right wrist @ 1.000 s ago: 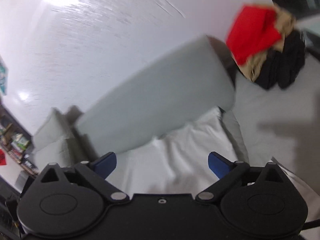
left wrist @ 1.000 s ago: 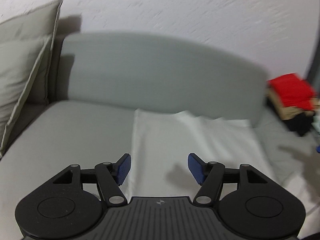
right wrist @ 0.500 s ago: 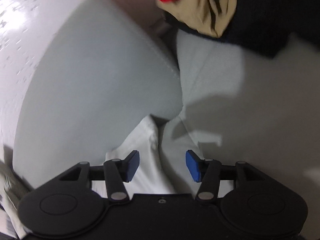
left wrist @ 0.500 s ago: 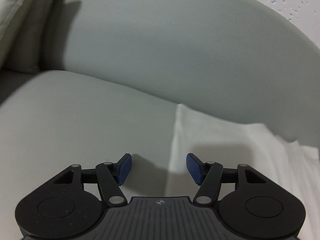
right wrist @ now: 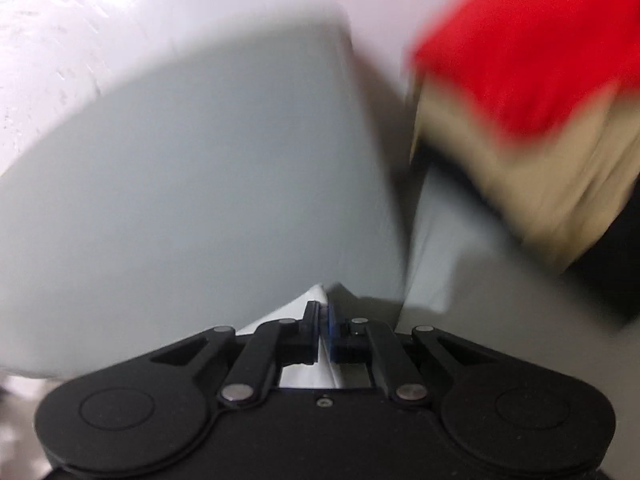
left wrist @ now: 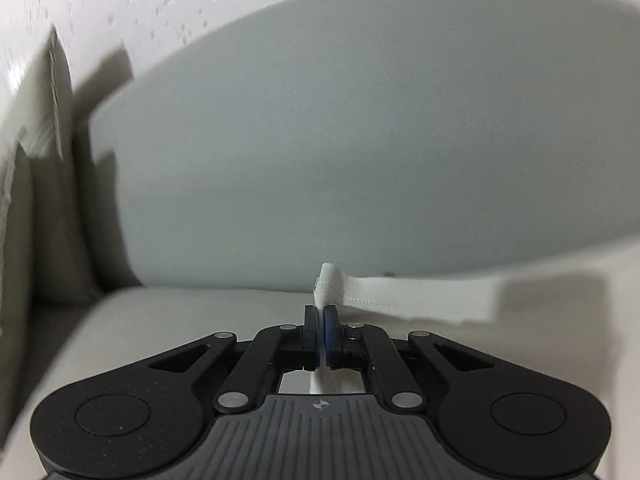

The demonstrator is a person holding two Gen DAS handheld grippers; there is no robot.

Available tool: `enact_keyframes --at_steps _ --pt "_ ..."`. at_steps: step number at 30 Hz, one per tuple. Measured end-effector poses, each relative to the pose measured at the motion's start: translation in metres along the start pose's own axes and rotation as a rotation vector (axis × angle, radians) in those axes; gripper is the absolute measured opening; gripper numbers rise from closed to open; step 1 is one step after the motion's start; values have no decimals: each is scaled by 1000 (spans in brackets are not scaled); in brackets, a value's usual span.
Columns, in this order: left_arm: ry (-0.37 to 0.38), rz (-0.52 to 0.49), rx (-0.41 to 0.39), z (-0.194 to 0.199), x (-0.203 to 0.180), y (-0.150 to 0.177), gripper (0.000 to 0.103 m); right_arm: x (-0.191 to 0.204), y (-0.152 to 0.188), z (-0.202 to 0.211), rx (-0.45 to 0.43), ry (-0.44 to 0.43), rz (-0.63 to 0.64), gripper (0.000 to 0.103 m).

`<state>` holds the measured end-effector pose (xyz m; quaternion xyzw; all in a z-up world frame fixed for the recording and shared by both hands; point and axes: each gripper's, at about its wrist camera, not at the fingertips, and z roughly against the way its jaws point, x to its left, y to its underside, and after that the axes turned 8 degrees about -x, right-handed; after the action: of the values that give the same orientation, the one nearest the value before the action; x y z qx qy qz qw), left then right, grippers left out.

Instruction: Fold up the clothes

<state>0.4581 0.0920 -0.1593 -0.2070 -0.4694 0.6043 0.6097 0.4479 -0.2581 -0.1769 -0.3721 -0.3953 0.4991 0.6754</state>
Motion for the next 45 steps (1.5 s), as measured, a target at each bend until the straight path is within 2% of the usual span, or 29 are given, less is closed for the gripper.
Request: enact_keyframes --at_steps 3,6,7,9,10,14,19,22,24,26,28,30,32,35,36,37,39,43,45 --pt "-23 -22 67 -15 -9 9 4 5 11 -17 81 54 41 4" --pt "-57 -112 79 -21 -26 4 4 1 26 -36 199 97 6 5" --pt "-59 -132 85 -20 -30 -1 9 0 26 -36 210 95 0 5" --pt "-49 -118 94 -10 -21 -8 15 1 23 -29 230 83 -1 8" --pt "-37 -88 93 -3 -12 -12 15 0 18 -22 235 75 -4 14" --pt "19 17 40 61 24 -21 15 -17 -11 55 150 13 -84 23" --pt "107 49 -93 183 63 -23 17 -42 -42 195 65 -108 -177 28" --pt "158 64 -174 257 84 -24 24 -52 -57 266 36 -167 -170 34" --pt "197 96 -189 289 91 -24 24 -54 -60 303 31 -193 -153 37" --pt "217 116 -164 301 86 -14 26 -60 -60 322 38 -212 -140 43" --pt "233 123 -110 301 74 8 26 -66 -61 321 65 -226 -141 47" --pt "250 138 -45 297 60 33 26 -67 -51 319 131 -238 -171 52" --pt "260 175 62 273 41 63 27 -67 -31 304 216 -244 -206 53" --pt "279 253 150 239 21 90 26 -69 12 268 318 -219 -266 53" --pt "286 280 175 229 15 98 26 -69 26 256 337 -210 -282 46" --pt "287 301 182 219 11 102 25 -69 38 246 350 -199 -292 28" --pt "267 319 151 201 8 100 21 -66 53 222 366 -190 -285 9" --pt "164 272 149 161 3 98 15 -52 69 175 393 -239 -284 10" --pt "90 211 200 142 2 104 14 -50 78 154 429 -275 -295 11"
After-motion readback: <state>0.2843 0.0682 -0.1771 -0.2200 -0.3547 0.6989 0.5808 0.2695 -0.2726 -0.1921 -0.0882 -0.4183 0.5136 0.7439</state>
